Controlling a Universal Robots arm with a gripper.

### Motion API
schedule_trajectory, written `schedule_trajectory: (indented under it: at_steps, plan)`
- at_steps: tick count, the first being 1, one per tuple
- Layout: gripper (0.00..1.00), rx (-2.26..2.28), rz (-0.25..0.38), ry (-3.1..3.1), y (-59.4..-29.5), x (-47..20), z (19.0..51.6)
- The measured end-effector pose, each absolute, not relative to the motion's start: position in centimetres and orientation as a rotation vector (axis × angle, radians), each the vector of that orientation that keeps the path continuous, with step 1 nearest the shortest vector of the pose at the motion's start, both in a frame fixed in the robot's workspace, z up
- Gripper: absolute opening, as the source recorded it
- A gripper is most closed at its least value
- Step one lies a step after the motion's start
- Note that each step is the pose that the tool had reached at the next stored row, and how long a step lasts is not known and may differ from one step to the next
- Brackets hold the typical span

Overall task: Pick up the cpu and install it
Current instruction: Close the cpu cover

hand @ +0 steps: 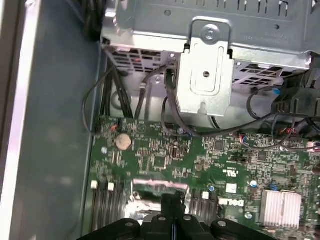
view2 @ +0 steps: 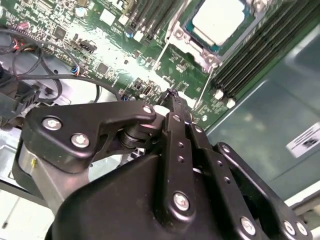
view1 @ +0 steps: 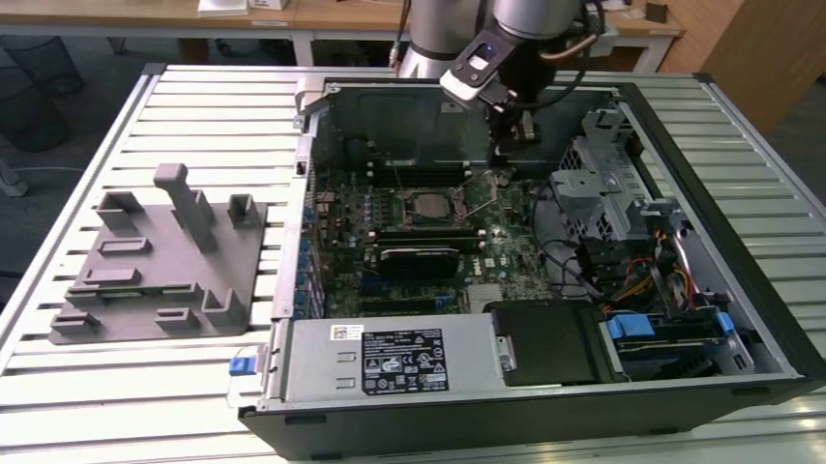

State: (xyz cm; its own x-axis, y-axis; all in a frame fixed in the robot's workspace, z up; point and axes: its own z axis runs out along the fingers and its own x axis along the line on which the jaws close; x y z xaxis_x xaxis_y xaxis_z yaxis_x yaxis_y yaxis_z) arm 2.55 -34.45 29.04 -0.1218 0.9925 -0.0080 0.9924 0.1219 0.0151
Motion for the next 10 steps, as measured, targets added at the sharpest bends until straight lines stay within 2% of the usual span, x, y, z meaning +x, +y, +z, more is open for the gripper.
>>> schedule_trajectory:
  at_steps: [10]
  plan:
    - [0.11, 1.722, 0.019, 2.614, -36.2, -0.3, 31.1]
